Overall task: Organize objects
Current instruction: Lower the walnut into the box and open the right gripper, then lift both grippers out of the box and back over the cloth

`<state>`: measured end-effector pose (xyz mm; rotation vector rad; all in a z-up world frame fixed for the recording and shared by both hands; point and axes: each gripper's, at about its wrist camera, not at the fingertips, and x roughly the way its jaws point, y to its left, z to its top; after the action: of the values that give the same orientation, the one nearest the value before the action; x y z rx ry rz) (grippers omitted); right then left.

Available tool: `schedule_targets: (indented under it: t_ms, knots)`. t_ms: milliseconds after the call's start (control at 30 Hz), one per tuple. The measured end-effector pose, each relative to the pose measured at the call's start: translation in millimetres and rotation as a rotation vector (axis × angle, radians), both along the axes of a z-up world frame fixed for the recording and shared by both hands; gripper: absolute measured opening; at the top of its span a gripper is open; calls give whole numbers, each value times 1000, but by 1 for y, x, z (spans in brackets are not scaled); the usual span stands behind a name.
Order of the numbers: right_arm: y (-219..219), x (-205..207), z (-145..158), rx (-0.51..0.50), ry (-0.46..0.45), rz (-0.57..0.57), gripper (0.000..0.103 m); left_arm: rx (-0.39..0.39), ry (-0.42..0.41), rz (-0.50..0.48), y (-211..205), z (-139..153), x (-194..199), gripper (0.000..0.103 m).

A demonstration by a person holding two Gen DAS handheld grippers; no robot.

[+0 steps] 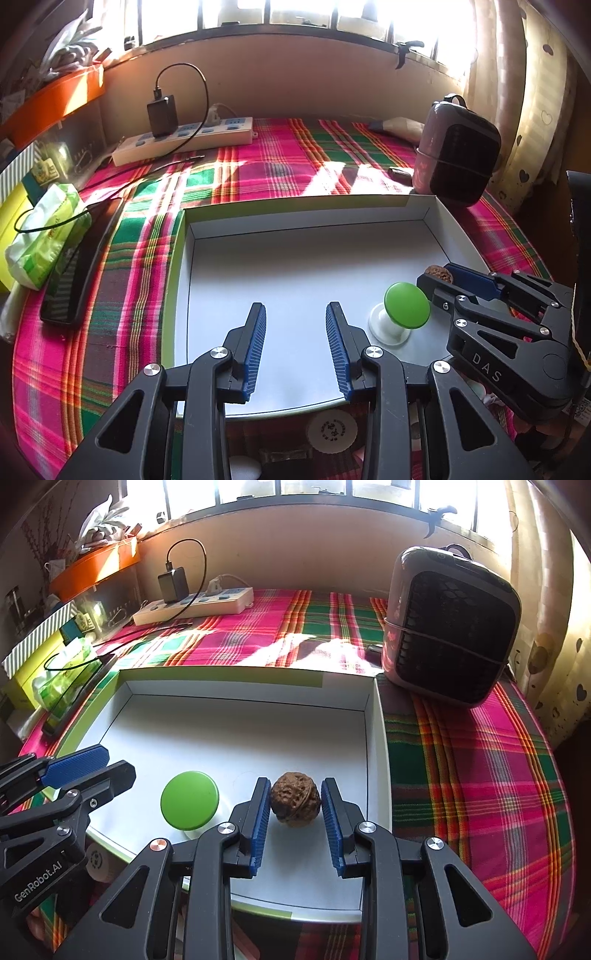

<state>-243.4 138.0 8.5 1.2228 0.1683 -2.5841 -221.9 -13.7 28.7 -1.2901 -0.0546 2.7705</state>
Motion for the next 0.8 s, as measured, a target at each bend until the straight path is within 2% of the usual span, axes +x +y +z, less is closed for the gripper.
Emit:
schedule_targets:
  t_ms: [100, 167, 333, 467, 800]
  knots:
    - [-1, 0, 0, 0, 2, 1, 30, -2, 0, 1, 0, 0, 1, 32]
    - [-1, 0, 0, -5, 7, 1, 38, -3, 1, 2, 0, 0, 2, 32]
    - [-1, 3, 1, -4, 13, -3, 42, -10, 7, 4, 0, 2, 5, 32]
    - [0, 6, 4, 0, 32, -10, 50, -15, 15, 5, 0, 4, 8, 32]
    - [6, 19, 12, -12, 67, -25, 51, -42, 47, 8, 1, 11, 20, 32]
